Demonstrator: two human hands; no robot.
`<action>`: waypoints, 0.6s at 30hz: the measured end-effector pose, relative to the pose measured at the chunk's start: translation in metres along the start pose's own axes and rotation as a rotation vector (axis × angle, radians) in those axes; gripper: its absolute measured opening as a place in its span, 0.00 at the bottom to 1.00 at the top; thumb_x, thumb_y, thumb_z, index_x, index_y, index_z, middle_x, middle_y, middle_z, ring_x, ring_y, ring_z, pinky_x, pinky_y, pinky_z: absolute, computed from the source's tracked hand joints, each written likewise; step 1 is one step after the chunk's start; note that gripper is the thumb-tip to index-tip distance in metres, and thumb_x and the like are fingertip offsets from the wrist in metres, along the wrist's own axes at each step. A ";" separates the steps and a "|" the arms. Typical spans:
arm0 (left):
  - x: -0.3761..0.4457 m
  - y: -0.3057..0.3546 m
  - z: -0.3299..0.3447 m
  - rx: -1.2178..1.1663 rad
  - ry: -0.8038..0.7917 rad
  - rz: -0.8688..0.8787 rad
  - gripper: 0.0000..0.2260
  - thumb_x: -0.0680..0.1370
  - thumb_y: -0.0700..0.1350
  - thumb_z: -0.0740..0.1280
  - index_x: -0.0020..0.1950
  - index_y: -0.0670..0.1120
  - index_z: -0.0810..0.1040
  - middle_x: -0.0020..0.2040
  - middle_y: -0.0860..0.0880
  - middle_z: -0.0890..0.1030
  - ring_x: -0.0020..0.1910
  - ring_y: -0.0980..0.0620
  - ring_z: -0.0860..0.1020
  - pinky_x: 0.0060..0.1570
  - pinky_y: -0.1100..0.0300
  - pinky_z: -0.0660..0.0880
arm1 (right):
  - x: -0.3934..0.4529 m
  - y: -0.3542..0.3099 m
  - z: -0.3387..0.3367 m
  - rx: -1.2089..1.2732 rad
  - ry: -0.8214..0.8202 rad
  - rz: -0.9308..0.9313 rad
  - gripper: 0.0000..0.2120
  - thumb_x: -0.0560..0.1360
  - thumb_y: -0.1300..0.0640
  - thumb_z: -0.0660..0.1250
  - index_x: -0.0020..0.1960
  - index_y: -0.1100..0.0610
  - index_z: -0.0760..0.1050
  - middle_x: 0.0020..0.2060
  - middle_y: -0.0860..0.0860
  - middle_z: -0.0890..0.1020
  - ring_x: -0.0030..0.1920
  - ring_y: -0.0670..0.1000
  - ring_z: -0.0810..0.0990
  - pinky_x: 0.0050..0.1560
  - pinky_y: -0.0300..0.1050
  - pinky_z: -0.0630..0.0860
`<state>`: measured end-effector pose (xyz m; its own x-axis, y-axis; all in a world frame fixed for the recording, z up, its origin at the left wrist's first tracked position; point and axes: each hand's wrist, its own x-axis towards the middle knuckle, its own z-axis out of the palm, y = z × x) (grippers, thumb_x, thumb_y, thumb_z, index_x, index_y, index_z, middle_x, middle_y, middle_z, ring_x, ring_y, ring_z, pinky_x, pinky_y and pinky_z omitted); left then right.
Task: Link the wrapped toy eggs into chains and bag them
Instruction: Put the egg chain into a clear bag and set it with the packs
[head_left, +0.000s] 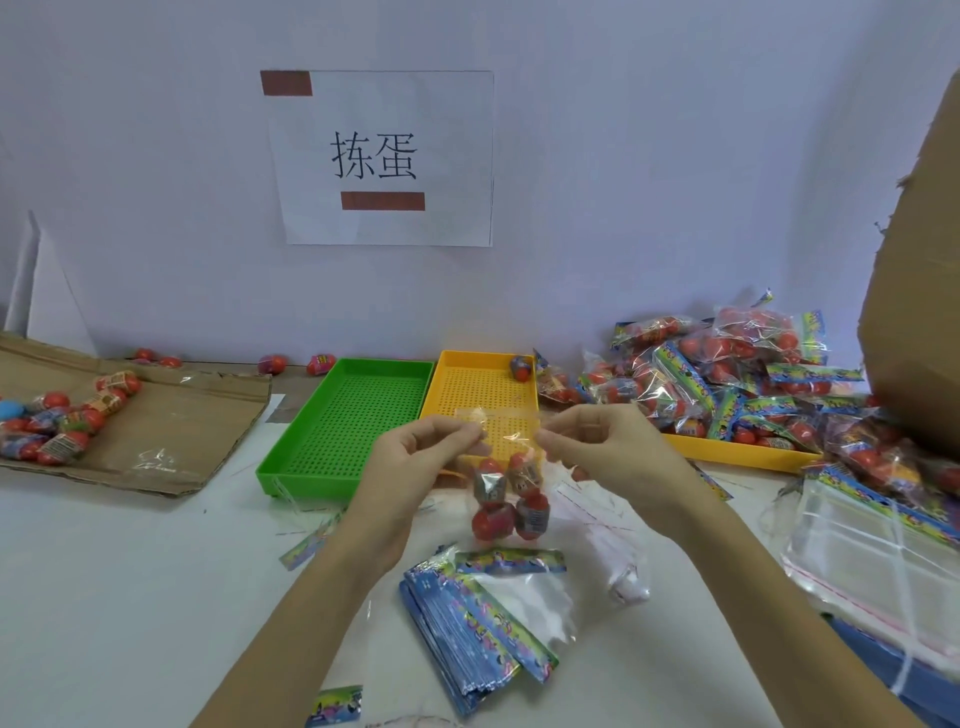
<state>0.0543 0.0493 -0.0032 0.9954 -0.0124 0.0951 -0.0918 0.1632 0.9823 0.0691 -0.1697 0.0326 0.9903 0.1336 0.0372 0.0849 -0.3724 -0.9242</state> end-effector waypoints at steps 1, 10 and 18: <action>0.000 -0.003 0.001 0.026 0.004 -0.012 0.12 0.73 0.46 0.76 0.50 0.39 0.86 0.46 0.41 0.87 0.39 0.52 0.83 0.41 0.61 0.80 | 0.001 0.002 -0.001 -0.039 0.003 0.028 0.09 0.76 0.52 0.75 0.53 0.55 0.83 0.39 0.50 0.86 0.37 0.41 0.82 0.36 0.34 0.78; -0.003 -0.005 0.009 0.107 0.011 0.033 0.07 0.76 0.45 0.76 0.52 0.43 0.87 0.44 0.43 0.88 0.41 0.48 0.85 0.40 0.62 0.80 | -0.003 0.000 0.030 -0.488 0.246 -0.715 0.08 0.79 0.54 0.73 0.57 0.51 0.82 0.51 0.46 0.80 0.53 0.48 0.77 0.53 0.43 0.76; -0.003 -0.003 0.005 0.180 -0.039 0.116 0.09 0.82 0.37 0.69 0.51 0.46 0.89 0.42 0.41 0.87 0.41 0.46 0.84 0.44 0.60 0.81 | 0.001 0.012 0.042 -0.620 0.330 -0.818 0.09 0.76 0.57 0.76 0.55 0.57 0.86 0.47 0.52 0.83 0.50 0.54 0.79 0.50 0.48 0.80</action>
<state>0.0515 0.0439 -0.0052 0.9764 -0.0425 0.2119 -0.2126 -0.0133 0.9770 0.0670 -0.1355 0.0054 0.5806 0.3339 0.7426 0.6837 -0.6952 -0.2219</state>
